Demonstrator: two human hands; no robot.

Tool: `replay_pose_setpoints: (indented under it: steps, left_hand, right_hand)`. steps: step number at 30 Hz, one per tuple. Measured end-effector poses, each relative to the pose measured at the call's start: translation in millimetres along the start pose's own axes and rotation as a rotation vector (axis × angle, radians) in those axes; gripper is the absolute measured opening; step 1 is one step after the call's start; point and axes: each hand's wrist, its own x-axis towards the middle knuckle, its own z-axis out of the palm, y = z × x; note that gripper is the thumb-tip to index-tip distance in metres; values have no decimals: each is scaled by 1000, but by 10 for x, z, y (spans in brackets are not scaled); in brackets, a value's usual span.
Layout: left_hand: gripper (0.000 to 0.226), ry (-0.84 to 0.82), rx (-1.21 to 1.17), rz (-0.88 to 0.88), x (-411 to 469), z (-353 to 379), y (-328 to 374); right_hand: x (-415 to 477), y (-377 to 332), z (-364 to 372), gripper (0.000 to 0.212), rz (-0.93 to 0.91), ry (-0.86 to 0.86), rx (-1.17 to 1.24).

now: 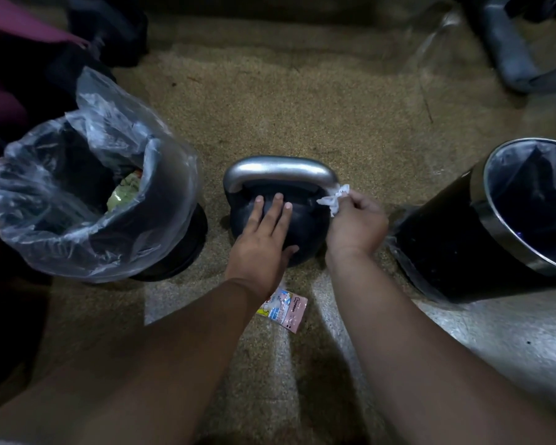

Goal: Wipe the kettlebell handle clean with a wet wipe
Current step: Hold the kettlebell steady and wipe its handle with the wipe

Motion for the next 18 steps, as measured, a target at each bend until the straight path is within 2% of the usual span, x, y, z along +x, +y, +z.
replay_pose_setpoints:
  steps: [2, 6, 11, 14, 18]
  left_hand:
    - [75, 7, -3, 5, -2, 10, 7]
    - [74, 2, -5, 5, -2, 17, 1]
    - [74, 3, -1, 8, -3, 25, 1]
    - [74, 8, -9, 12, -3, 30, -12]
    - [74, 8, 6, 12, -10, 39, -7]
  right_hand:
    - [11, 45, -4, 25, 24, 3, -9]
    - [11, 13, -4, 16, 8, -15, 30]
    - [20, 38, -16, 24, 4, -7, 0]
    - [12, 4, -28, 17, -31, -36, -5]
    - [25, 60, -72, 8, -46, -49, -128]
